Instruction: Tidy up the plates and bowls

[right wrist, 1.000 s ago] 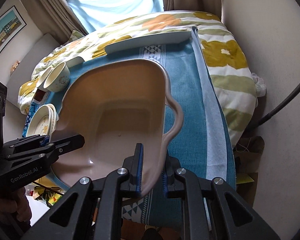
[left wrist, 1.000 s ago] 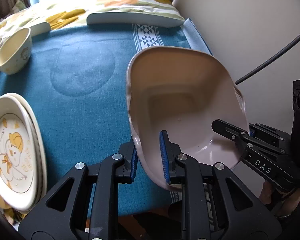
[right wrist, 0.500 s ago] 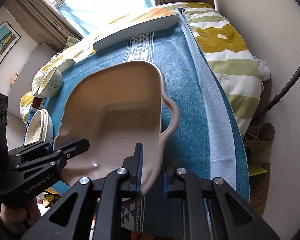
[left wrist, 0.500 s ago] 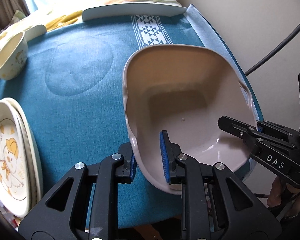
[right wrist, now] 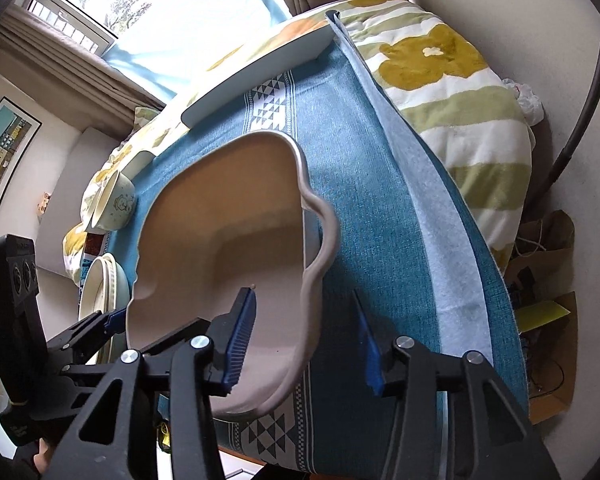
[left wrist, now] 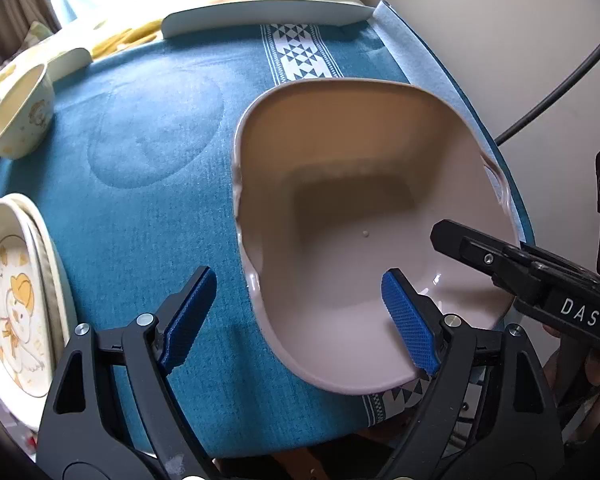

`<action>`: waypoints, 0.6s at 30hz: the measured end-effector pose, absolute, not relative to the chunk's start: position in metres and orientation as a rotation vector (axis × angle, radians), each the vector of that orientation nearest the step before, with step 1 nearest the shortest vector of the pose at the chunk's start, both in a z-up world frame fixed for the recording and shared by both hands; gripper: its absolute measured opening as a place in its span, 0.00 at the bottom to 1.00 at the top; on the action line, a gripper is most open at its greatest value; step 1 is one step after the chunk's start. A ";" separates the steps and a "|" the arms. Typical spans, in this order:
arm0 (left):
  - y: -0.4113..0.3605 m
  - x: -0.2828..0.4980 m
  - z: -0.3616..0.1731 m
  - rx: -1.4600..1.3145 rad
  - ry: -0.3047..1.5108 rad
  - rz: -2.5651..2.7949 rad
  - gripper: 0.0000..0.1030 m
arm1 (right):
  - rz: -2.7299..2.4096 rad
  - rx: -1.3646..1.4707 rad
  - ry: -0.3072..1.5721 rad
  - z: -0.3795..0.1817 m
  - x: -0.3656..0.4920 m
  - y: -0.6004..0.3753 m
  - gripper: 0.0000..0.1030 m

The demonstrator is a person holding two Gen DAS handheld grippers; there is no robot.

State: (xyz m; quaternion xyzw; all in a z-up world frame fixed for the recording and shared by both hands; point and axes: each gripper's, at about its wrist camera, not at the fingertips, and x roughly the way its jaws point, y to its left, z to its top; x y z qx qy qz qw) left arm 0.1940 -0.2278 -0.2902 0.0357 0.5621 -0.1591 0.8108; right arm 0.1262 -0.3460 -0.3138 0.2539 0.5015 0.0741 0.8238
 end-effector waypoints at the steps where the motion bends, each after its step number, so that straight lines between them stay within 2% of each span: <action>1: -0.228 0.194 -0.290 0.079 1.204 -0.341 0.81 | 0.151 0.543 1.065 -0.313 0.126 -0.347 0.44; 8: -0.219 0.178 -0.264 0.113 1.186 -0.343 0.81 | 0.102 0.472 1.021 -0.274 0.109 -0.354 0.44; 15: -0.178 0.146 -0.186 0.080 1.050 -0.291 0.81 | 0.183 0.379 0.904 -0.200 0.099 -0.336 0.45; 17: -0.161 0.137 -0.160 0.055 0.997 -0.257 0.83 | 0.228 0.374 0.877 -0.184 0.100 -0.325 0.58; 18: -0.151 0.133 -0.148 0.045 0.969 -0.231 0.90 | 0.255 0.371 0.862 -0.176 0.101 -0.318 0.81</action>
